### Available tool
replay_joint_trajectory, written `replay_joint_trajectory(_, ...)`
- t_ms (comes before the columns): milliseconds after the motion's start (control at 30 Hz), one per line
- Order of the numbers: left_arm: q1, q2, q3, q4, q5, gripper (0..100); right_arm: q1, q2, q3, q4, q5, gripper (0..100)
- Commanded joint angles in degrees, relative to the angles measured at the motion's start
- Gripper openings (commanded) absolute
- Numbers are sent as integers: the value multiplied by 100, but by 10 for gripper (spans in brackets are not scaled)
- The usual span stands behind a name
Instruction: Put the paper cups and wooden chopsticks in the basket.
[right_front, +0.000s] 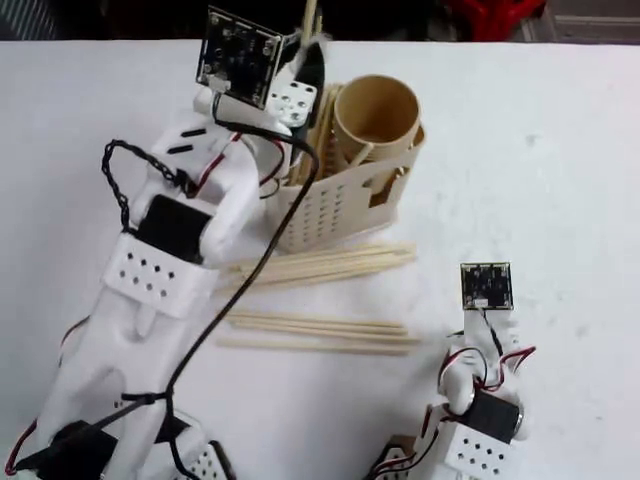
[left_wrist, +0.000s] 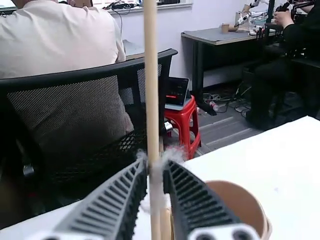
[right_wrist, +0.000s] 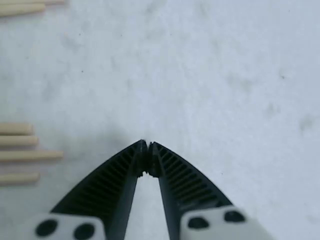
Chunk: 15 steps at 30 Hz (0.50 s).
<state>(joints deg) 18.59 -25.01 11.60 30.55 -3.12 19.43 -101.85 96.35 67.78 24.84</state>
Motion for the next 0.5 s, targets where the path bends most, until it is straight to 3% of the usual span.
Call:
replay_joint_trajectory(0, -66, -31, -264, 26, 62, 76, 22, 4, 53, 48, -53, 18)
replay_joint_trajectory(267, -66, -31, -237, 53, 62, 76, 22, 4, 53, 48, -53, 18)
replay_joint_trajectory(467, -4, -92, -281, 1143, 62, 76, 22, 4, 53, 48, -53, 18)
